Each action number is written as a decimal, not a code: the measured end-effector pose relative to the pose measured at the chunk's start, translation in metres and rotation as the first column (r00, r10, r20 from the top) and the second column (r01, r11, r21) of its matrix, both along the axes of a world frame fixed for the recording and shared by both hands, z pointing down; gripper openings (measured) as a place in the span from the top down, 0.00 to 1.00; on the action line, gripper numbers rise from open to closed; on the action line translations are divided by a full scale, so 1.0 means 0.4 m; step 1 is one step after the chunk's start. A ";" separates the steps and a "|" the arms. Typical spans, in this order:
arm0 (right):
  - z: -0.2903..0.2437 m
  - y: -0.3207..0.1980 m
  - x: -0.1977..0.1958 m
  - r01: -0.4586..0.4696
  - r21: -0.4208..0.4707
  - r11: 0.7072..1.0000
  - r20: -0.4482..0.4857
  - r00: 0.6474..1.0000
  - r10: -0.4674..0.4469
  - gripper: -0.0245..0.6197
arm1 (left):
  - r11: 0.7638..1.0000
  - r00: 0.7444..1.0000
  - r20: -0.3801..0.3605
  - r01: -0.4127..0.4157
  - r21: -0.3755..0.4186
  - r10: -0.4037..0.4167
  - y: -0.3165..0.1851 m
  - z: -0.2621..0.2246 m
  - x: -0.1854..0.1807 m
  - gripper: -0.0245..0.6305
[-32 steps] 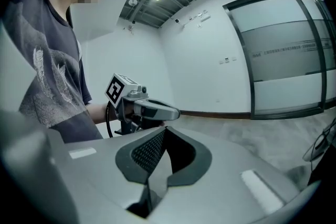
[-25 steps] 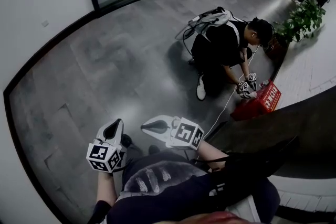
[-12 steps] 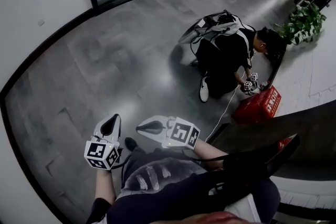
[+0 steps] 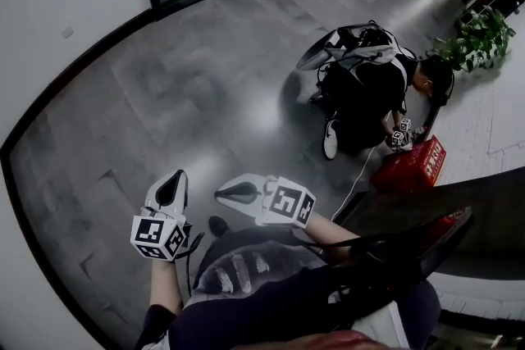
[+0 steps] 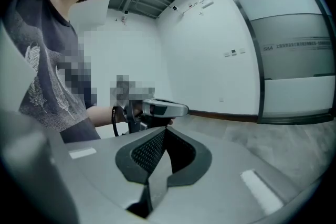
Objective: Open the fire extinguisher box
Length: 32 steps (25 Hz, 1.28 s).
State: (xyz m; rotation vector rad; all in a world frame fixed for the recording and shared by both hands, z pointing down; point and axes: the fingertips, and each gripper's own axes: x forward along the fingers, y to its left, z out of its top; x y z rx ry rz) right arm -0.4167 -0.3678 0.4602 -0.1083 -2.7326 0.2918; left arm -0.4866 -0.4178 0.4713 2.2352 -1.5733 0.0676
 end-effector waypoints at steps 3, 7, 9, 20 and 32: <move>0.001 -0.018 -0.039 0.003 -0.001 1.000 -0.007 1.000 -0.003 0.96 | 1.000 1.000 -0.009 0.005 -0.002 -0.005 -0.019 0.001 -0.043 0.96; 0.004 -0.047 -0.065 -0.001 -0.002 1.000 -0.012 1.000 0.001 0.96 | 1.000 1.000 -0.020 -0.002 -0.022 0.002 -0.044 0.021 -0.072 0.96; 0.012 -0.067 -0.058 -0.010 -0.010 1.000 -0.017 1.000 0.010 0.96 | 0.999 1.000 -0.019 -0.012 -0.032 0.011 -0.061 0.030 -0.064 0.96; 0.029 -0.258 -0.025 0.077 -0.062 0.995 0.017 0.997 -0.076 0.96 | 0.993 0.999 0.010 0.039 -0.112 -0.039 -0.248 0.063 -0.021 0.96; 0.061 -0.561 0.057 0.066 -0.084 0.994 0.047 0.997 -0.062 0.96 | 0.996 0.996 0.081 -0.014 -0.086 0.021 -0.541 0.058 0.090 0.96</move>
